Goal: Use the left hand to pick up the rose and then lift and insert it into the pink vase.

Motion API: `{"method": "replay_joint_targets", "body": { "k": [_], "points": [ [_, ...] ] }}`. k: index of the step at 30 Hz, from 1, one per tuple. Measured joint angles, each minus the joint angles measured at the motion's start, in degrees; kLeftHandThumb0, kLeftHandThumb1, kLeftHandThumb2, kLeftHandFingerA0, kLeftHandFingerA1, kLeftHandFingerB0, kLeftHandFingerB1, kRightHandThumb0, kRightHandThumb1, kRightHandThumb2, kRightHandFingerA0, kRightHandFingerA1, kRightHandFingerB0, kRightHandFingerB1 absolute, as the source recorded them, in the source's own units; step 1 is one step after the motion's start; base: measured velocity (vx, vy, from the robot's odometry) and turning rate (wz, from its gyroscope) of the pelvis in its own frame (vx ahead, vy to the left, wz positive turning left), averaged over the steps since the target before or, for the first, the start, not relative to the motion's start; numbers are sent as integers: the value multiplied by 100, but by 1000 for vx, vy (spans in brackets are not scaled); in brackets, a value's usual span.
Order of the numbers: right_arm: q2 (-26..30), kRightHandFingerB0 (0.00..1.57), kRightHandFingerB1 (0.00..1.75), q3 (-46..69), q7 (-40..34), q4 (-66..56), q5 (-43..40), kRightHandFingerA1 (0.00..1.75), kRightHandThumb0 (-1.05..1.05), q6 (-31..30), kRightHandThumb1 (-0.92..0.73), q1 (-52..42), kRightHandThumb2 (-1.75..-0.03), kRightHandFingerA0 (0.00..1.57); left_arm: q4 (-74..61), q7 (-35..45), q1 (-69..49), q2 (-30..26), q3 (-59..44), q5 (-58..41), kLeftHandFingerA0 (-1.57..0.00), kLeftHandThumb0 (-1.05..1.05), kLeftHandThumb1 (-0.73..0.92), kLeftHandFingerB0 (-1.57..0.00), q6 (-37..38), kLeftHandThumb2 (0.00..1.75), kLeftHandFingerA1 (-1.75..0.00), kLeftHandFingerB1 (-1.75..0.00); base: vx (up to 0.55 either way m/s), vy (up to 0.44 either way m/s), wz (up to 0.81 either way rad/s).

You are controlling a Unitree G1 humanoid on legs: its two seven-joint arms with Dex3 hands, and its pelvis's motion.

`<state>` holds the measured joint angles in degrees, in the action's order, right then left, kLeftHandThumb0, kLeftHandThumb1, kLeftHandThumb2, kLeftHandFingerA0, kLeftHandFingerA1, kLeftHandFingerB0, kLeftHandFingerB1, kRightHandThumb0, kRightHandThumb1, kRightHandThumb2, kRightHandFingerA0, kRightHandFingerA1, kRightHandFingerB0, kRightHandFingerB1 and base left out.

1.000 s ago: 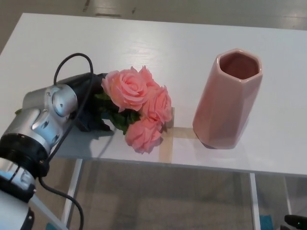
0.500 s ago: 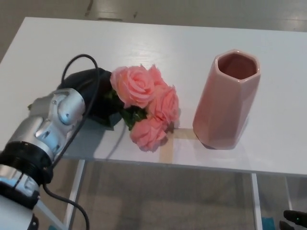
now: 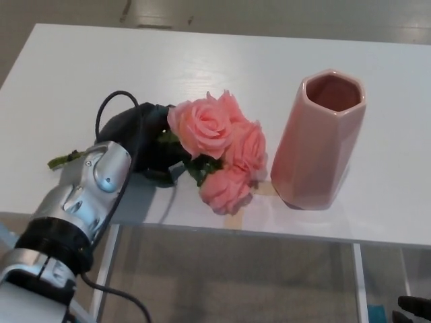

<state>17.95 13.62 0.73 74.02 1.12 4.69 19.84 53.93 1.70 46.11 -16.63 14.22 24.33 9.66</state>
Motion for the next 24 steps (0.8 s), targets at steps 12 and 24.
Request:
{"method": "replay_joint_targets", "body": {
  "k": [12, 24],
  "points": [
    [0, 54, 43, -4, 16, -9, 2, 48, -32, 0, -63, 6, -58, 62, -336, 310, 383, 364, -1363, -863, -97, -16, 87, -85, -420, 66, -121, -87, 0, 0, 0],
    [3, 54, 43, -89, 14, -8, 22, 48, -31, -2, -64, 8, -58, 62, -1218, 1037, 1110, 528, -2073, -1805, -98, -12, 84, -86, -1225, 74, -124, -98, 0, 0, 0]
  ]
}}
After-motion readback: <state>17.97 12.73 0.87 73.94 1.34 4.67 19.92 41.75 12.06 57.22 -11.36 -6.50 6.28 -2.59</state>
